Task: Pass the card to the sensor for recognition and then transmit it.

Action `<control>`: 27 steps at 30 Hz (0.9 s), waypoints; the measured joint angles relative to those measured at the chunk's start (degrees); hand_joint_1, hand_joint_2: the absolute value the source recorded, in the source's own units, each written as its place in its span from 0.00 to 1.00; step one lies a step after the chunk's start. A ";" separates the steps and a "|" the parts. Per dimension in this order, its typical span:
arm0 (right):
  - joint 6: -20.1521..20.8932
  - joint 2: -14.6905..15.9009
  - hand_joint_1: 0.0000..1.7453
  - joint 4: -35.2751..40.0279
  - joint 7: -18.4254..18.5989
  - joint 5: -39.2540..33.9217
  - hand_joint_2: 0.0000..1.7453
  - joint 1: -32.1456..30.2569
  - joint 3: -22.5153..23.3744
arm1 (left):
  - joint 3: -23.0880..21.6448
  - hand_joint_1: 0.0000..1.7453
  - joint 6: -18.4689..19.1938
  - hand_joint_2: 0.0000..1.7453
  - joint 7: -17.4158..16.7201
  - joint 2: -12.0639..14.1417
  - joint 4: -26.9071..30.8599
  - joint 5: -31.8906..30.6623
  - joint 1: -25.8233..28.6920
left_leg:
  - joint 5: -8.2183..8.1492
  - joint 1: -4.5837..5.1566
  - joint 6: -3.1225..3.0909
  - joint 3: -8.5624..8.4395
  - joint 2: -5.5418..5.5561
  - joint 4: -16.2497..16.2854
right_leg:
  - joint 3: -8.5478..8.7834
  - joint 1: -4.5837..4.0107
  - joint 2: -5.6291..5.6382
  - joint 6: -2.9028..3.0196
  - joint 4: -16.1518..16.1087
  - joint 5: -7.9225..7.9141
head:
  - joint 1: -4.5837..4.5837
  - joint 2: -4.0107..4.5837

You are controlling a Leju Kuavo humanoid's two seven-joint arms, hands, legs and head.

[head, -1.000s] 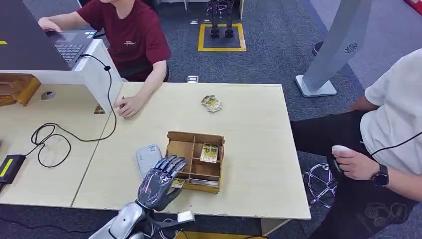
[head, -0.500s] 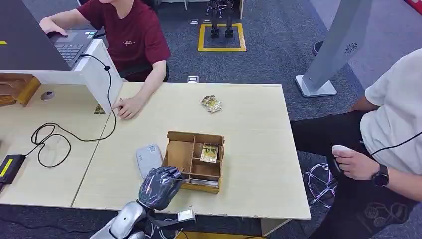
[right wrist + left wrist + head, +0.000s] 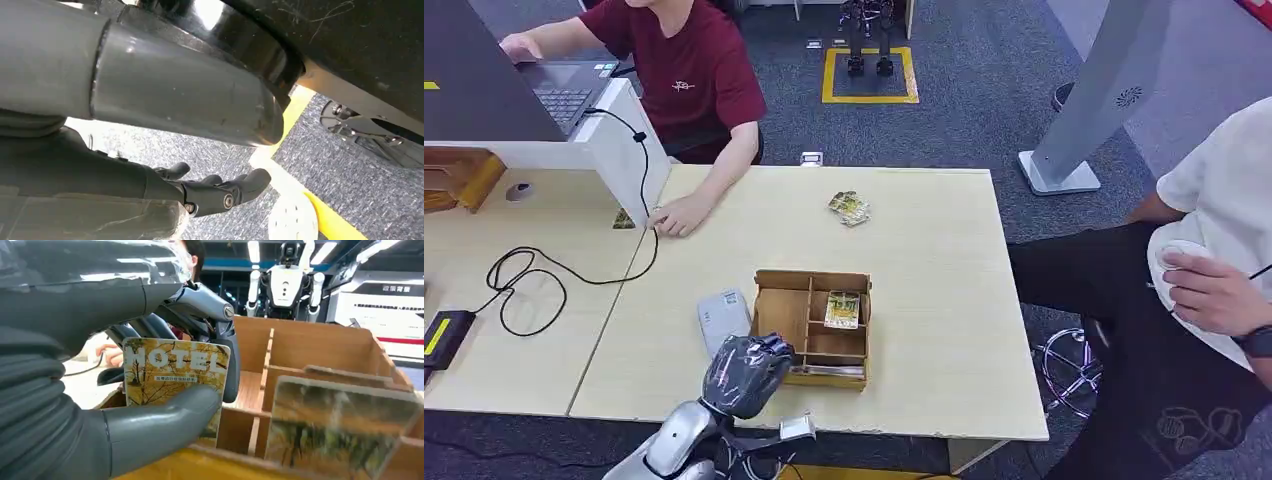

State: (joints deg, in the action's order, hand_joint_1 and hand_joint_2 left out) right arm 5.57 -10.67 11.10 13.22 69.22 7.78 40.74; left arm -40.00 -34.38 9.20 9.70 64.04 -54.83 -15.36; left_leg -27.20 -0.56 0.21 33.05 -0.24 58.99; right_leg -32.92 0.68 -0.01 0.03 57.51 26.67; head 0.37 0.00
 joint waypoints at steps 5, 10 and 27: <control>0.00 0.00 0.00 0.04 -0.04 -0.94 0.00 -0.04 -0.66 | 0.26 1.00 2.95 1.00 -0.15 1.95 7.85 4.24 -3.06 | 0.06 -0.01 0.03 0.03 0.04 0.01 | -0.01 -0.01 -0.06 0.02 0.00 -0.03 | 0.00 0.00; 0.00 0.00 0.00 0.07 -0.15 -1.53 0.00 -0.20 -0.90 | 2.89 1.00 6.08 1.00 -0.72 4.61 16.37 6.05 -6.86 | 0.10 -0.02 0.09 0.01 0.04 0.00 | 0.00 -0.01 -0.05 0.07 0.01 -0.07 | 0.00 0.00; 0.00 0.00 0.00 0.13 -0.74 -1.95 0.00 -0.22 -1.29 | 4.52 1.00 6.71 1.00 -0.66 6.99 22.34 5.24 -7.49 | 0.10 -0.01 0.09 0.03 0.04 0.00 | -0.03 -0.01 -0.05 0.07 0.01 -0.06 | 0.00 0.00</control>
State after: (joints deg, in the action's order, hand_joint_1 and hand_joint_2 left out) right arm 5.57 -10.67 11.23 12.48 67.28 7.56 39.45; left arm -35.47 -27.67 8.55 16.70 86.38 -49.59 -22.85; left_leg -27.10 -0.58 0.30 33.08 -0.20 59.00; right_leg -32.95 0.67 -0.06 0.10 57.52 26.61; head 0.37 0.00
